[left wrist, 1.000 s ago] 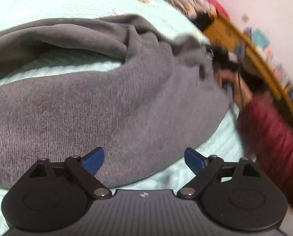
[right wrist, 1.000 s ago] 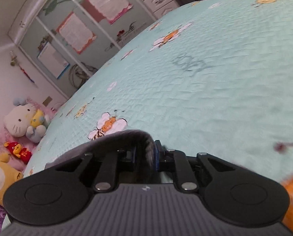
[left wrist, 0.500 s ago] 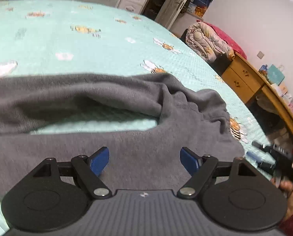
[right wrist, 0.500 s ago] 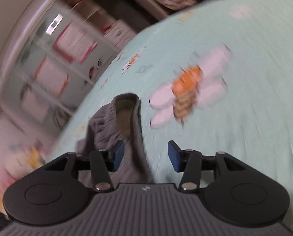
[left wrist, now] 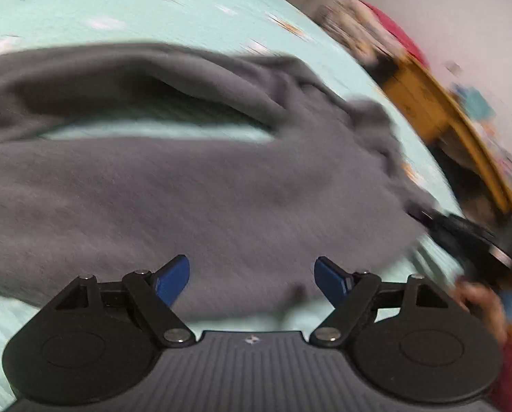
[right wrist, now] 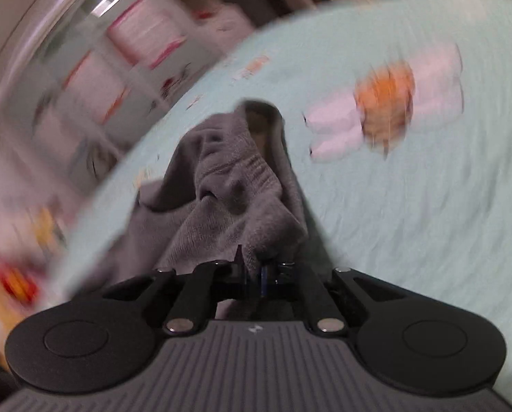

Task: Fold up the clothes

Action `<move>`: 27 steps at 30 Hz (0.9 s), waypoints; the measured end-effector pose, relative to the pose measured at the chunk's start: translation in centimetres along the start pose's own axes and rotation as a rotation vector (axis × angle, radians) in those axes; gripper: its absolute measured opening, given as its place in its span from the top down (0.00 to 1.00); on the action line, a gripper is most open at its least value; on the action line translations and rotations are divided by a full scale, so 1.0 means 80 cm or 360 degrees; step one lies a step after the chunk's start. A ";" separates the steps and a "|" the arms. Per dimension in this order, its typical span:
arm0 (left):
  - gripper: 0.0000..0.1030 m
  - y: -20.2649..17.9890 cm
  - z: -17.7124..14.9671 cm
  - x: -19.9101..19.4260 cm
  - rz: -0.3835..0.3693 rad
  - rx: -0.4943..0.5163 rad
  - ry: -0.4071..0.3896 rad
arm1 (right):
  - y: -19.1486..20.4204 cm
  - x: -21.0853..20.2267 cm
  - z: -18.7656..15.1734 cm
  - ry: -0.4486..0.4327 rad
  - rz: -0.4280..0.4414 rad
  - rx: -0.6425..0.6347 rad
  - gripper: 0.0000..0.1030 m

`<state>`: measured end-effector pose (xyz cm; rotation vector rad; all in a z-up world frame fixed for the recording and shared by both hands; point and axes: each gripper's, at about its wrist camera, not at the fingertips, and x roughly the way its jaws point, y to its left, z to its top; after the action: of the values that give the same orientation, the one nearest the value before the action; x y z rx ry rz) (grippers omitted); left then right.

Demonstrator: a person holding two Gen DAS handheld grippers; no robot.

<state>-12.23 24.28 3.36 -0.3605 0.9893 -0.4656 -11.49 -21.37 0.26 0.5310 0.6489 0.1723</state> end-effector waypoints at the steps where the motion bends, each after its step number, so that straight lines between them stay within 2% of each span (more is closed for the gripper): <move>1: 0.20 -0.004 -0.002 0.000 -0.0009 0.0025 0.0010 | -0.005 -0.003 -0.001 0.0028 -0.0019 -0.0036 0.95; 4: 0.23 -0.014 -0.006 -0.002 -0.0036 0.0065 0.0015 | -0.027 -0.003 -0.008 0.0105 0.0009 -0.0023 0.96; 8: 0.23 -0.002 0.006 -0.021 -0.0094 -0.0081 -0.0088 | -0.045 -0.001 -0.015 0.0055 0.0074 0.0184 0.96; 10: 0.23 0.004 0.006 -0.036 -0.0065 -0.0123 -0.0162 | -0.054 0.001 -0.018 0.0029 0.0107 0.0288 0.98; 14: 0.22 0.027 -0.009 -0.070 -0.0017 -0.0254 -0.0258 | -0.059 -0.005 -0.026 -0.0002 0.0153 0.0416 0.97; 17: 0.22 0.048 -0.027 -0.097 0.0058 -0.0351 -0.0303 | -0.049 -0.012 -0.027 -0.0011 0.0119 0.0415 0.89; 21: 0.22 0.084 -0.054 -0.144 0.0148 -0.0514 -0.0414 | -0.024 -0.029 -0.031 -0.0019 -0.0029 0.0348 0.82; 27: 0.22 0.171 -0.093 -0.229 0.0352 -0.0986 -0.0724 | 0.045 -0.066 -0.060 -0.0054 -0.0270 0.0062 0.78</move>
<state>-24.25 44.89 5.88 -0.8607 0.6953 0.1396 -18.55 -17.95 1.68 0.5127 0.6620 -0.0091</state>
